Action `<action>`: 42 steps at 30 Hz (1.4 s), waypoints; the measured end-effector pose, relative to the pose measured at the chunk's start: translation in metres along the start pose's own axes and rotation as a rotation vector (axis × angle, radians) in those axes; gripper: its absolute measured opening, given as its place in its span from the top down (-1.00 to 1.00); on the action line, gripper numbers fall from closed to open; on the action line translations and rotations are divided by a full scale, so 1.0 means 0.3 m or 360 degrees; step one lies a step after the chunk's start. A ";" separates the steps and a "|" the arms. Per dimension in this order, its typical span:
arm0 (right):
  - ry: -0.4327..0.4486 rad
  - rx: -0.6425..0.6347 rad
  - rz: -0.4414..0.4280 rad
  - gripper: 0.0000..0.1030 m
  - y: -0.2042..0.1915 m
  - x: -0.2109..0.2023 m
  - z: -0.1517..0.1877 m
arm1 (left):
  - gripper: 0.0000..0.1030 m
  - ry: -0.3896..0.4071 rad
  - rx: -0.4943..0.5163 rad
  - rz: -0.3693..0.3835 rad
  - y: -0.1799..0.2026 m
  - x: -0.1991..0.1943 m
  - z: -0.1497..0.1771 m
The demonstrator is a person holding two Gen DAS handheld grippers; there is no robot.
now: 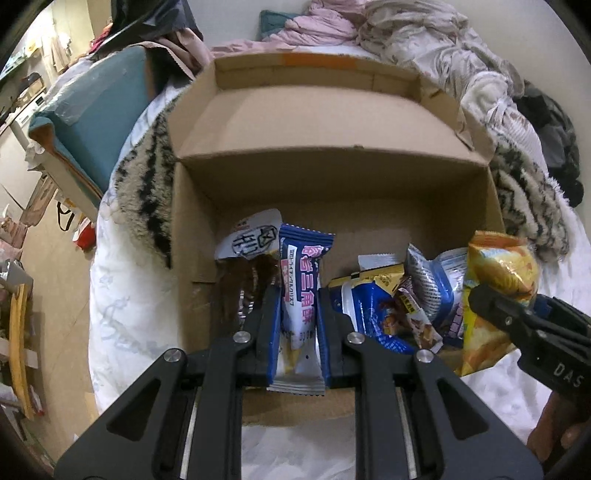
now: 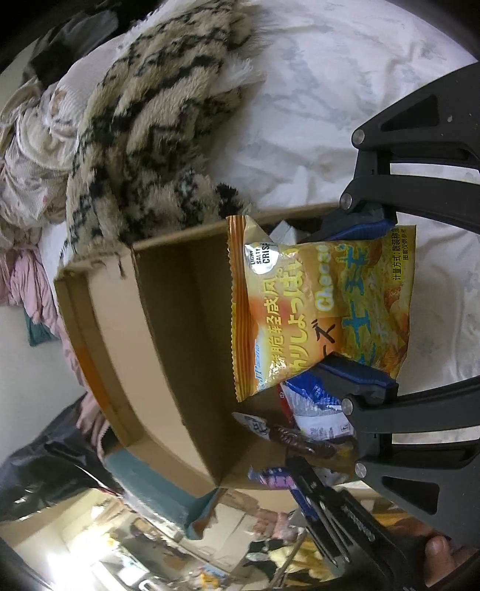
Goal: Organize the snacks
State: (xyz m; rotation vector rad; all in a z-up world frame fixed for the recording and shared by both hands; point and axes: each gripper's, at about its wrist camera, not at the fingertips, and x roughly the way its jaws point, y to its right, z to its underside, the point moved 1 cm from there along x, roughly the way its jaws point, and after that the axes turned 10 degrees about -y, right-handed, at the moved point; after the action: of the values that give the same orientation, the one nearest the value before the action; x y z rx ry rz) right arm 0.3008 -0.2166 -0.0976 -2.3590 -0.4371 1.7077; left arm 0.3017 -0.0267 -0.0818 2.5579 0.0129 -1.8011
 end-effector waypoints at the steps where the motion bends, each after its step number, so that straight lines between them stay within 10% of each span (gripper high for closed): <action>1: -0.0004 -0.0002 0.0006 -0.11 -0.002 0.008 -0.004 | 0.71 -0.0004 0.0012 -0.0017 0.006 0.008 0.000; 12: -0.0056 0.0134 -0.0092 -0.13 0.040 0.032 -0.017 | 0.66 -0.0031 0.0005 -0.0040 0.016 0.022 -0.001; 17: 0.0027 0.0163 -0.0101 -0.68 0.046 -0.008 -0.015 | -0.52 -0.0035 -0.0017 -0.0101 0.012 -0.017 0.006; 19: 0.0053 0.0163 -0.0099 -0.71 0.044 -0.027 -0.017 | -0.66 0.0006 -0.0034 -0.0104 0.002 -0.053 0.011; 42: 0.0405 -0.0006 -0.0062 -1.00 -0.073 -0.346 0.202 | -0.78 0.0426 -0.0130 -0.0140 -0.172 -0.444 0.276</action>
State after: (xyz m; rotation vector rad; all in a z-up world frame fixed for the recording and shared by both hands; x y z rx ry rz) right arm 0.2104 -0.2331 -0.0170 -2.5079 -0.4387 1.3657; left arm 0.1781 0.0238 0.0155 2.7558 0.2001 -1.4346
